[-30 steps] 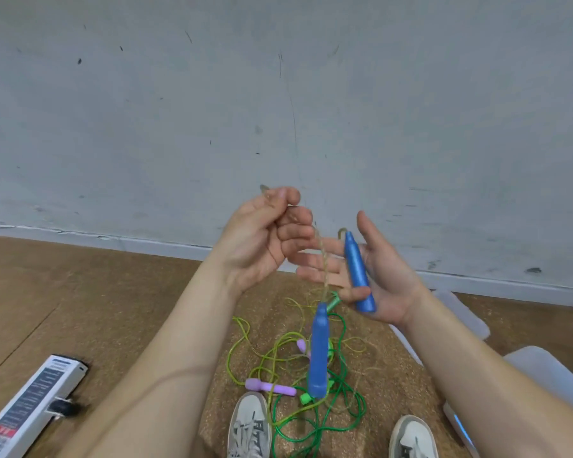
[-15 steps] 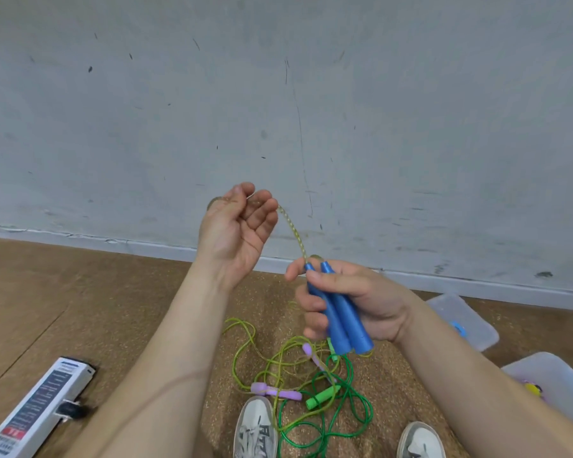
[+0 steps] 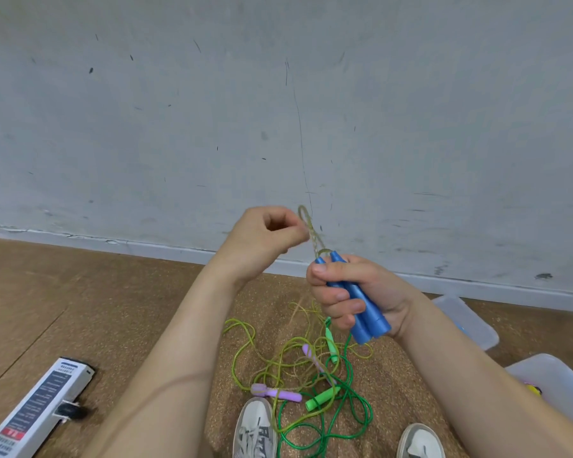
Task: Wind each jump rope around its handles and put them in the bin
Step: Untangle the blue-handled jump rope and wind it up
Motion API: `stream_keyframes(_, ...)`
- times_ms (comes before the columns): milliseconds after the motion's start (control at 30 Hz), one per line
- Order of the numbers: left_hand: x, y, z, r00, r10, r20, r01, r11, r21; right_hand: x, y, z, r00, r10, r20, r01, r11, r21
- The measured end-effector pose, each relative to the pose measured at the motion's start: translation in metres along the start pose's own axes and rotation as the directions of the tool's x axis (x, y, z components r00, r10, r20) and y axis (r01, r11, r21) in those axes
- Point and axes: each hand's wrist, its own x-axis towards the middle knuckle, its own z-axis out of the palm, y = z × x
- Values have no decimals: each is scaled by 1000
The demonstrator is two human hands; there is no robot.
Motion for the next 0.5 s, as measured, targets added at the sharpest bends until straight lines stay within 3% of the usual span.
stream_keyframes(167, 1, 2, 1, 998, 49, 28, -42, 975, -219, -1, -2, 1, 1000, -13, 1, 13, 999, 40)
stream_keyframes(300, -4, 4, 27, 965, 91, 248, -87, 996, -26, -1, -3, 2, 1000, -8, 14, 7, 1000, 16)
stream_keyframes(500, -1, 1, 31, 989, 98, 115, -109, 990, 94, -1, -4, 5, 1000, 18, -22, -18, 1000, -12)
